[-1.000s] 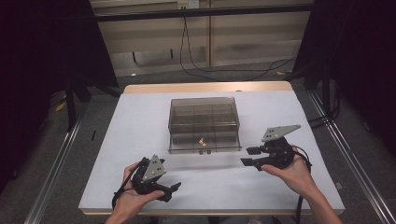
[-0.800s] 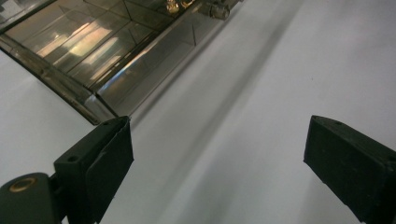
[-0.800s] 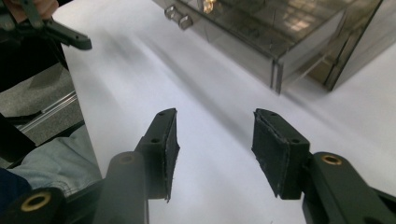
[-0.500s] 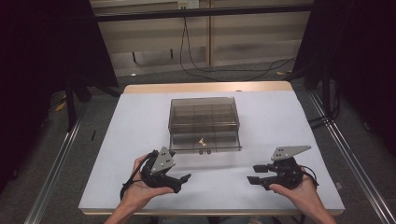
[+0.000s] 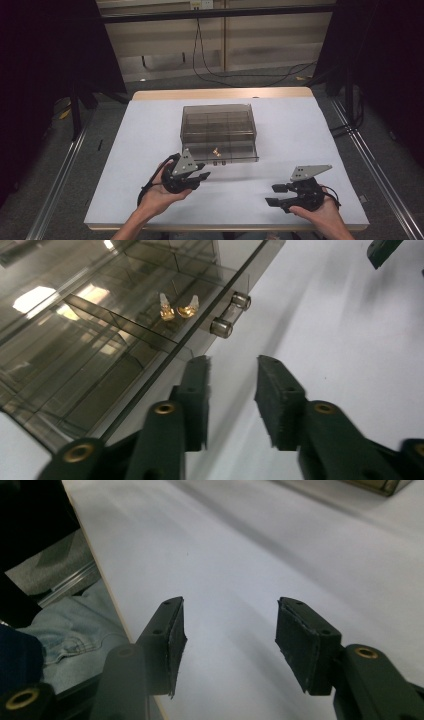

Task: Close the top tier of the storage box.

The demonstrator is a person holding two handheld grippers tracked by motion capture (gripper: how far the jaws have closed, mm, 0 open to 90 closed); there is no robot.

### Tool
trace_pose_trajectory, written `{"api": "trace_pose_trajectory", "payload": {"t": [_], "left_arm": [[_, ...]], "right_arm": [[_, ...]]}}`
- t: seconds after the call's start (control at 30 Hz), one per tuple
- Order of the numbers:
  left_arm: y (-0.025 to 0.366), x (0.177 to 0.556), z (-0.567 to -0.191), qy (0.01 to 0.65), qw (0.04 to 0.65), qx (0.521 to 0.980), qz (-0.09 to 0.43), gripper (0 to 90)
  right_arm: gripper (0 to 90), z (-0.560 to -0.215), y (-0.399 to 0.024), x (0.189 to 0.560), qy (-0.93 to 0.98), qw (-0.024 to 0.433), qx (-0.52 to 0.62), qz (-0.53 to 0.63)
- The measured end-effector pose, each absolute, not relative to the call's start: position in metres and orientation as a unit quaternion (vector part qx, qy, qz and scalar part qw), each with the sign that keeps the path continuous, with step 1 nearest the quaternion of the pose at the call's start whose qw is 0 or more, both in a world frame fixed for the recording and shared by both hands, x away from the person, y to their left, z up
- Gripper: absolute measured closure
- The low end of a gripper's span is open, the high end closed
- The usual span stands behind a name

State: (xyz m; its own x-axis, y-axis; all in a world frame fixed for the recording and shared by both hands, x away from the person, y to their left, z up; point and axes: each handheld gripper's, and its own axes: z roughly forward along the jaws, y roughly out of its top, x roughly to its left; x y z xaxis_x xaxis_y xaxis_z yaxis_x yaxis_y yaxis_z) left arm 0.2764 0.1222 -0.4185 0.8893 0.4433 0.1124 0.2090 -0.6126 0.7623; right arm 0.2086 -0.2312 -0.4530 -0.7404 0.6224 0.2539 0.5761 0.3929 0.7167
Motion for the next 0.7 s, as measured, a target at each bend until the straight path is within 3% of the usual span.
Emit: {"api": "trace_pose_trajectory", "payload": {"t": [0.4,0.7], "left_arm": [[0.111,0.291,-0.428,0.189,0.398,0.887,0.141,90.0],[0.106,0.293,-0.426,0.180,0.387,0.892,0.149,90.0]], "right_arm": [[42.7,-0.458,-0.227,0.209,0.840,0.028,0.351,0.414],[42.6,-0.461,-0.225,0.210,0.847,0.023,0.348,0.402]]}}
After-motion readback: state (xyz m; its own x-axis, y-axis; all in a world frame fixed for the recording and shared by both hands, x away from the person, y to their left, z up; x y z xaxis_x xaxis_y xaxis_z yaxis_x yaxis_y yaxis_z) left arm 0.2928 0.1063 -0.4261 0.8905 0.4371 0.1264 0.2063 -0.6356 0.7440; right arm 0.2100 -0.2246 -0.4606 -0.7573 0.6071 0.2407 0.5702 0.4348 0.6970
